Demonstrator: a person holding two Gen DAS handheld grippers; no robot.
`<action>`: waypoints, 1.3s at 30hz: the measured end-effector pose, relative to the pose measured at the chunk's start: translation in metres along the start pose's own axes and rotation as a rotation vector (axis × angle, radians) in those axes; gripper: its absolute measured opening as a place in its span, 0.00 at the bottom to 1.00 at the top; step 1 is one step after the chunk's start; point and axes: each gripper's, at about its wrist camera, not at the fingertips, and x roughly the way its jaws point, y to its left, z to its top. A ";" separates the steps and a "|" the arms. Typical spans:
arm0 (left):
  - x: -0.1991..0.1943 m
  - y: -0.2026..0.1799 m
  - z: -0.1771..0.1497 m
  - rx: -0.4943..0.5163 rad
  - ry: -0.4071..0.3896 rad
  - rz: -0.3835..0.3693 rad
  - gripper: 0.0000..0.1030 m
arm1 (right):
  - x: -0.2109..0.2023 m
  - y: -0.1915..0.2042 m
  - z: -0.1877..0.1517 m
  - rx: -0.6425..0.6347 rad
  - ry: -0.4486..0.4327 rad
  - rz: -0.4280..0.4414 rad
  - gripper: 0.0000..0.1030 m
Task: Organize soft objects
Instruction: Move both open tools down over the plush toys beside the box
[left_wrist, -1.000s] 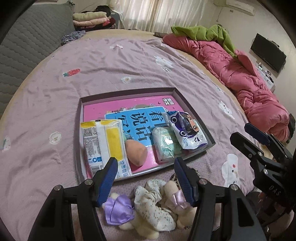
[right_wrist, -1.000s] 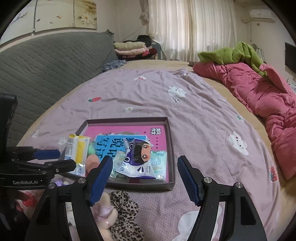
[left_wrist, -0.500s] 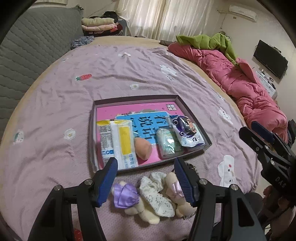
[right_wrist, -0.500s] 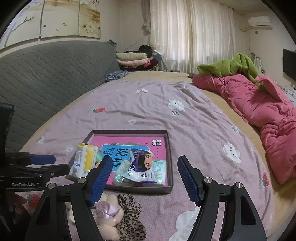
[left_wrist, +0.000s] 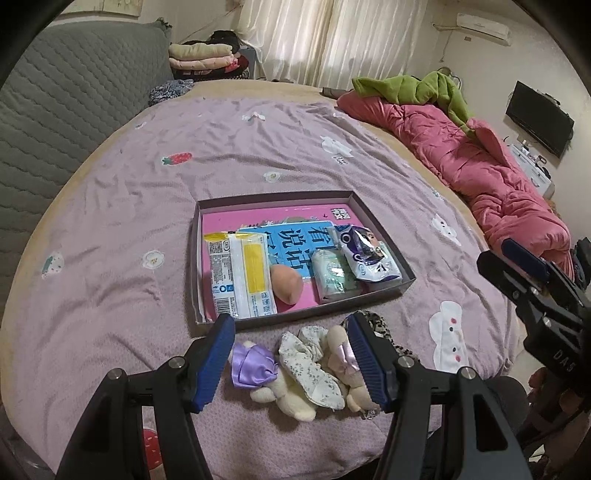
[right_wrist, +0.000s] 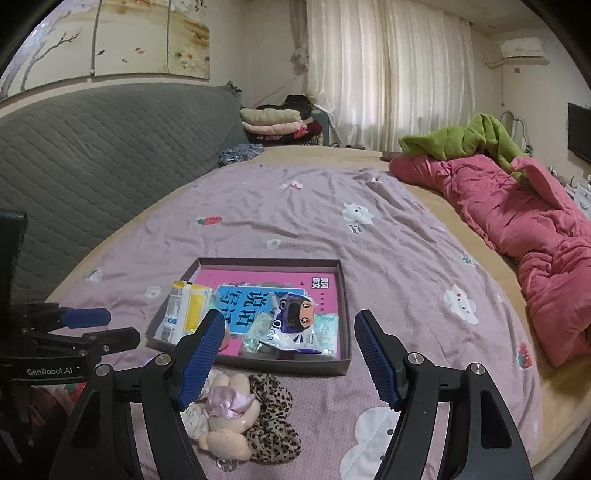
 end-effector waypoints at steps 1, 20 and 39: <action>-0.002 -0.001 0.000 0.005 -0.003 0.005 0.61 | -0.001 0.000 -0.001 0.001 0.003 0.001 0.72; 0.001 0.002 -0.015 -0.012 0.027 0.008 0.61 | -0.001 0.003 -0.022 -0.005 0.068 0.028 0.72; 0.034 0.019 -0.083 -0.006 0.185 0.020 0.61 | 0.021 0.021 -0.064 -0.053 0.177 0.084 0.72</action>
